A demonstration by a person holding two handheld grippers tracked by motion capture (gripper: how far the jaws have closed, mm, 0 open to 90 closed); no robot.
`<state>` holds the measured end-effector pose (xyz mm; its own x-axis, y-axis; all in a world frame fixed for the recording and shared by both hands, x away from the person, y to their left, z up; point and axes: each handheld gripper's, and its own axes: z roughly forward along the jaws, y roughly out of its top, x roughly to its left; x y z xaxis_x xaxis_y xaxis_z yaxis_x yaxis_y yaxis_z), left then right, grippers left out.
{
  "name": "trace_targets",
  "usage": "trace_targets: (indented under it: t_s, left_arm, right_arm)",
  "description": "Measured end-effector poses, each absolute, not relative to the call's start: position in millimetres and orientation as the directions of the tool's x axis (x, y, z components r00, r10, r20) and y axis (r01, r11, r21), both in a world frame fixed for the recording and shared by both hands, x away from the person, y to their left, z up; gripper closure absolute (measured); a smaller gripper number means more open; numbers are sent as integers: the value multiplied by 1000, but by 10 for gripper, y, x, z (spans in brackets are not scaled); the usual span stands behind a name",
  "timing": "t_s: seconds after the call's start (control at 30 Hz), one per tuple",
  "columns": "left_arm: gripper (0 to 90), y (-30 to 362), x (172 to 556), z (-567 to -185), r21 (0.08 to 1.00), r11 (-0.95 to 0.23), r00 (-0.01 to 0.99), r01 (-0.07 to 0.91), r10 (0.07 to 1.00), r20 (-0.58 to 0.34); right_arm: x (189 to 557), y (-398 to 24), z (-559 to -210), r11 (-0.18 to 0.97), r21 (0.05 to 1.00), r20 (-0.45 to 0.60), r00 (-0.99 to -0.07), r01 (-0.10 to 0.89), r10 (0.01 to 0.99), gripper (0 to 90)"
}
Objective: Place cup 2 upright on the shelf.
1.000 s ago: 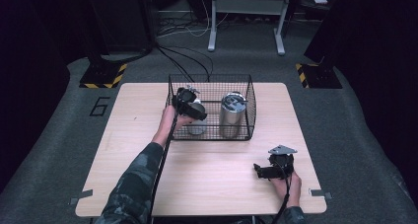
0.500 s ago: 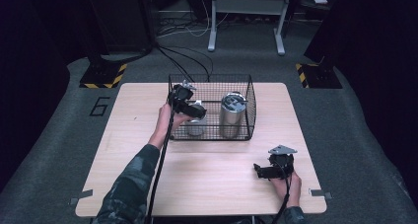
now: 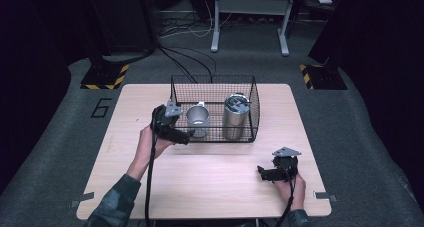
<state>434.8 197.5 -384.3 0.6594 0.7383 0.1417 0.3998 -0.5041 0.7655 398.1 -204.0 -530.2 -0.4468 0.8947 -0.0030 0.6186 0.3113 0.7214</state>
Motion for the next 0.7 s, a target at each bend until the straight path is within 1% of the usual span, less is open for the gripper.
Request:
trace_targets:
  t_s: [0.03,0.17,0.37,0.4,0.47,0.7]
  left_arm:
    - [1,2004,4296,-3868,764,-512,660,393,736,154]
    - [1,2120,4045,-4053,763,-506,649,402,746,152]
    - [1,2250,3760,-4459,717,-538,644,444,748,162]
    - [2,2267,3727,-4531,718,-526,643,455,753,143]
    - [1,2302,3674,-4688,698,-530,639,481,758,135]
    - [1,2458,3594,-5049,680,-488,608,548,790,77]
  right_arm:
    - [3980,-2039,-5302,311,721,-3,-446,619,895,0]
    - [3980,-2039,-5302,311,722,-3,-446,618,895,0]
    - [3981,-2039,-5302,312,722,-4,-447,618,895,0]
    - [3980,-2038,-5303,311,722,-4,-446,618,895,0]
    - [3983,-2040,-5303,315,723,-6,-450,615,893,0]
    - [3983,-2032,-5306,305,727,1,-445,616,896,0]
